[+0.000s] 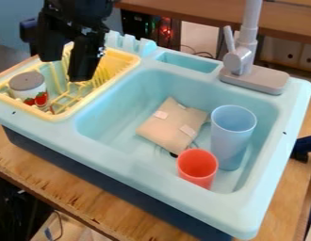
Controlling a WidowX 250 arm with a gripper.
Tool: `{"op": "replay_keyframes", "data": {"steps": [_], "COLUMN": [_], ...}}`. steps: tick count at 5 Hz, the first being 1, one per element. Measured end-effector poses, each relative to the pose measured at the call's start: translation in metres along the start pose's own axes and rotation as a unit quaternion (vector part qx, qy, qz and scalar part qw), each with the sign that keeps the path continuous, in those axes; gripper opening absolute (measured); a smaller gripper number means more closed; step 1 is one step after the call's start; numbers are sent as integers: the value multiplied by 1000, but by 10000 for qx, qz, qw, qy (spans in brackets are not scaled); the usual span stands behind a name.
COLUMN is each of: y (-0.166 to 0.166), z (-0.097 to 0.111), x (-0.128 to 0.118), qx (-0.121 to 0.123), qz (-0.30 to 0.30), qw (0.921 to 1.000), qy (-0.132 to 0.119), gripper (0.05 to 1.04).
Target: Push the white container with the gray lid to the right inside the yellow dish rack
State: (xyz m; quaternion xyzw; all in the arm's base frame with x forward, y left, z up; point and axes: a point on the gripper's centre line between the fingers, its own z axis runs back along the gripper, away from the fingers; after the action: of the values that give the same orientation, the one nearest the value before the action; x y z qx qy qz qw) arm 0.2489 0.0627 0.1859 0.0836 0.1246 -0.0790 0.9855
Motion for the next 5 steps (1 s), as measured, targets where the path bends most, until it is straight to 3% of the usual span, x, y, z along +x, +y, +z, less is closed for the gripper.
{"op": "replay_keyframes", "data": {"steps": [1,2,4,5], "y": [-1,23,71,101], "z": [-8,-9,-9,-9], "x": [2,4,-13,-27], "qx": [-39,-82,-82,-22], "qz": [-35,198,398,503], "qw": [9999,9996,9991,9987], "qy": [152,190,135,-12], "gripper": [1000,1000,1000,1000]}}
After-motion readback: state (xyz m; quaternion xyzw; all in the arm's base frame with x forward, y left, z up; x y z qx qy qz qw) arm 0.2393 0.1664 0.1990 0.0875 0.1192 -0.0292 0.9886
